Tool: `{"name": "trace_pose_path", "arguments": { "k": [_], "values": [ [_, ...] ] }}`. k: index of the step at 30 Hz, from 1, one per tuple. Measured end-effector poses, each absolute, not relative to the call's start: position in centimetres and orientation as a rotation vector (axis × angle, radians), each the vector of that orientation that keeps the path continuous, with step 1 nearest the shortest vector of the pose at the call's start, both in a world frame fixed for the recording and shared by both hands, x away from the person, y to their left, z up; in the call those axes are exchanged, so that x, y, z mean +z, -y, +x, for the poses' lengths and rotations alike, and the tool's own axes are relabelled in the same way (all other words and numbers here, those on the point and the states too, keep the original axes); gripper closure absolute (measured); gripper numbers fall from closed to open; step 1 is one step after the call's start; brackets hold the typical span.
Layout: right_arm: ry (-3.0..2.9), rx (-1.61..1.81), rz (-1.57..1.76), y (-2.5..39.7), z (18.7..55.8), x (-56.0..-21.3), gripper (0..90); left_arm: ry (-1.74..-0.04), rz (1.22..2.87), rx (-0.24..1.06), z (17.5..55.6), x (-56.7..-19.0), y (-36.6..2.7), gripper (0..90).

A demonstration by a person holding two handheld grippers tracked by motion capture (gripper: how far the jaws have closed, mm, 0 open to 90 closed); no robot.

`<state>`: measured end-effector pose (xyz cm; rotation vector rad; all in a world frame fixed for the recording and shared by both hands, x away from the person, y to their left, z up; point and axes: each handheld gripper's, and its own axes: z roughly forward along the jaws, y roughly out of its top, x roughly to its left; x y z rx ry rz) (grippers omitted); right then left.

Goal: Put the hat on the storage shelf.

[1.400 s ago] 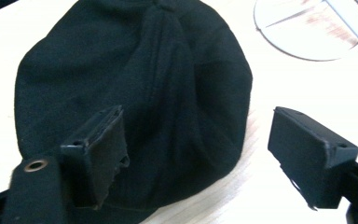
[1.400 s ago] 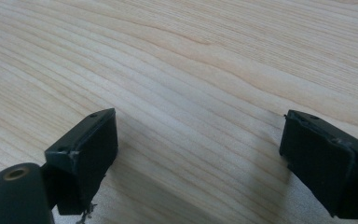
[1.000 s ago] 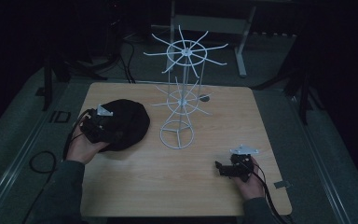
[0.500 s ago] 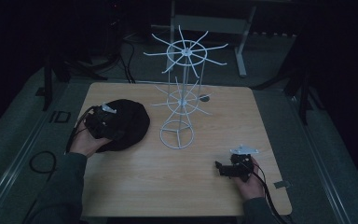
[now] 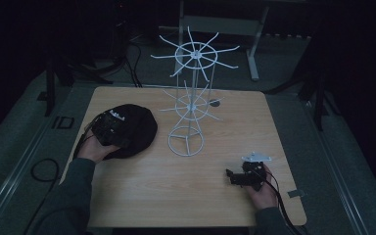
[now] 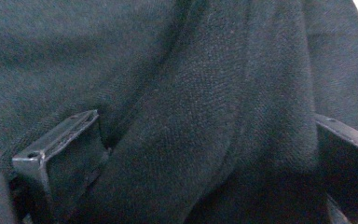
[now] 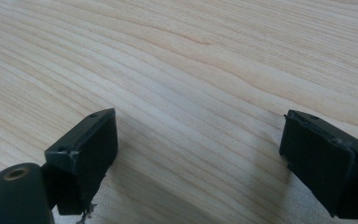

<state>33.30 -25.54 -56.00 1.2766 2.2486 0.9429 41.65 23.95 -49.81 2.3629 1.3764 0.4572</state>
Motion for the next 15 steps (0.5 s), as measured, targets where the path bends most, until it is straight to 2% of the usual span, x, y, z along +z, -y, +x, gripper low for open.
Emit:
{"name": "trace_pose_path", "arguments": {
  "k": [6,15],
  "values": [
    [-2.249,0.943,1.277,25.53,33.3,-56.0,11.0,-1.421,2.343,0.431,41.78,-49.89,-24.51,18.6],
    [-2.249,0.943,1.277,25.53,33.3,-56.0,11.0,-1.432,2.364,0.401,41.95,-49.42,-24.6,56.0]
  ]
}}
